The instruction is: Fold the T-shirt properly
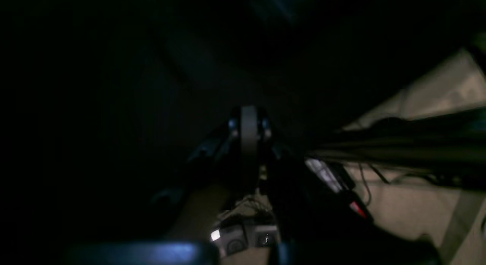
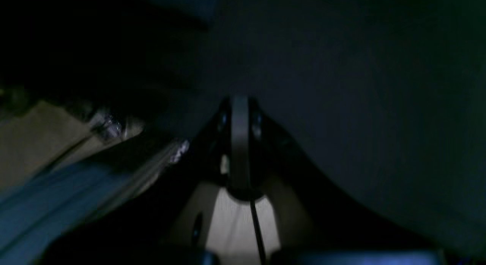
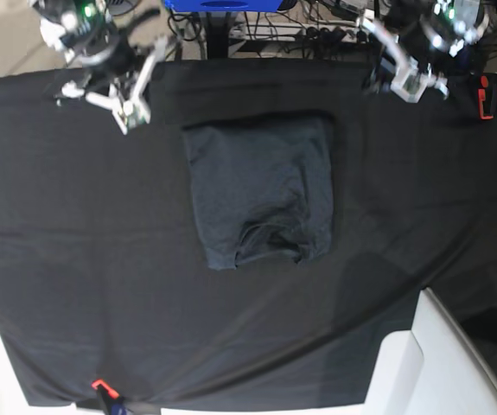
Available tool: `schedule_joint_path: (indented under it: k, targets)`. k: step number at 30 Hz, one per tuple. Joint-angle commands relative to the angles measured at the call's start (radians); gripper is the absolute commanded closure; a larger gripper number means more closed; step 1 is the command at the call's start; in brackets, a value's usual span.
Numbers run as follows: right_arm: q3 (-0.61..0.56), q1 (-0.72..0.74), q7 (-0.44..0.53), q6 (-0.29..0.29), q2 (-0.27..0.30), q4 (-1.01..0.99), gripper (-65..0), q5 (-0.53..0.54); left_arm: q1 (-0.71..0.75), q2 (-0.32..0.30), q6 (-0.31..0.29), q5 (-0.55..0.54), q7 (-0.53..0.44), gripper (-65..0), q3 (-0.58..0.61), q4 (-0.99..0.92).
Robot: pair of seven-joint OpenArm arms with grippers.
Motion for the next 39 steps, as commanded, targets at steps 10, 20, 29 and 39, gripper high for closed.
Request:
schedule_joint_path:
  k: [10,20,29,39]
  targets:
    - [-0.001,-0.276,0.015,-0.004,0.077,-0.053,0.0,-0.011,0.203,0.075,-0.004,-0.007,-0.113,0.0,0.056,-0.098]
    - [-0.006,-0.067,0.187,0.005,-0.171,-0.960,0.0,-0.013,-0.127,0.145,0.158,-0.005,-0.282,0.0,0.338,-0.924]
    - [0.003,0.292,0.900,0.364,-0.328,-1.990,-0.8,-0.010,-0.524,0.249,0.362,-0.018,-0.418,0.0,0.564,-1.549]
    - [0.003,0.215,1.035,0.275,-0.322,-1.862,-0.8,0.259,-0.526,0.227,0.398,-0.007,-0.417,0.0,0.576,-1.513]
